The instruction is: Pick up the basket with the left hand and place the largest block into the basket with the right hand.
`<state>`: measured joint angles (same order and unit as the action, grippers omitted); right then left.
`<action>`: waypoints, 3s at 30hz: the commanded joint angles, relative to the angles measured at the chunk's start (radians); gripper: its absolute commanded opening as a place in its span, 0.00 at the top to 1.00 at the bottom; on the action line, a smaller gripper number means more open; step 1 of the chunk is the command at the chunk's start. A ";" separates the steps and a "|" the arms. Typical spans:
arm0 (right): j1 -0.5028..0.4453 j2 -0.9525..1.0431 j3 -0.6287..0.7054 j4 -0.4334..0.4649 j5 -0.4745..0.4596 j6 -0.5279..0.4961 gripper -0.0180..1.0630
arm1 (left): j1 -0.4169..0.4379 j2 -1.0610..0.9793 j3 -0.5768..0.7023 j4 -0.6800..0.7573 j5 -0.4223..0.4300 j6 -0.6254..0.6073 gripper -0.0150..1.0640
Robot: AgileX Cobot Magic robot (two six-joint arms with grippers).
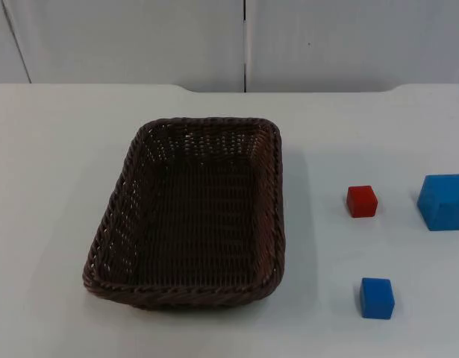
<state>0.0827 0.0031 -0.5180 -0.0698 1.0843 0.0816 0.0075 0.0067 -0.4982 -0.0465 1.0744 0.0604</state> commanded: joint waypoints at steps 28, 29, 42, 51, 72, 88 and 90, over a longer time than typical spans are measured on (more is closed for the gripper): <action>-0.008 -0.003 0.002 -0.002 -0.006 -0.007 0.01 | 0.005 0.309 -0.117 -0.058 -0.155 0.016 0.01; -0.008 -0.003 0.002 -0.002 -0.006 -0.007 0.01 | 0.005 0.321 -0.126 -0.060 -0.158 0.016 0.01; -0.008 -0.003 0.002 -0.002 -0.006 -0.007 0.01 | 0.005 0.521 -0.234 -0.112 -0.220 0.070 0.01; -0.008 -0.003 0.002 -0.002 -0.006 -0.007 0.01 | 0.005 0.680 -0.308 -0.236 -0.254 0.165 0.01; -0.008 -0.003 0.002 -0.002 -0.006 -0.007 0.01 | 0.005 1.015 -0.376 -0.508 -0.253 0.439 0.01; -0.008 -0.003 0.002 -0.002 -0.006 -0.007 0.01 | 0.001 1.222 -0.446 -0.606 -0.243 0.513 0.04; -0.008 -0.003 0.002 -0.002 -0.006 -0.007 0.01 | -0.018 1.255 -0.447 -0.608 -0.253 0.516 0.05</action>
<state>0.0827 0.0031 -0.5180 -0.0698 1.0843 0.0816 -0.0008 1.2500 -0.9372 -0.6307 0.8239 0.5666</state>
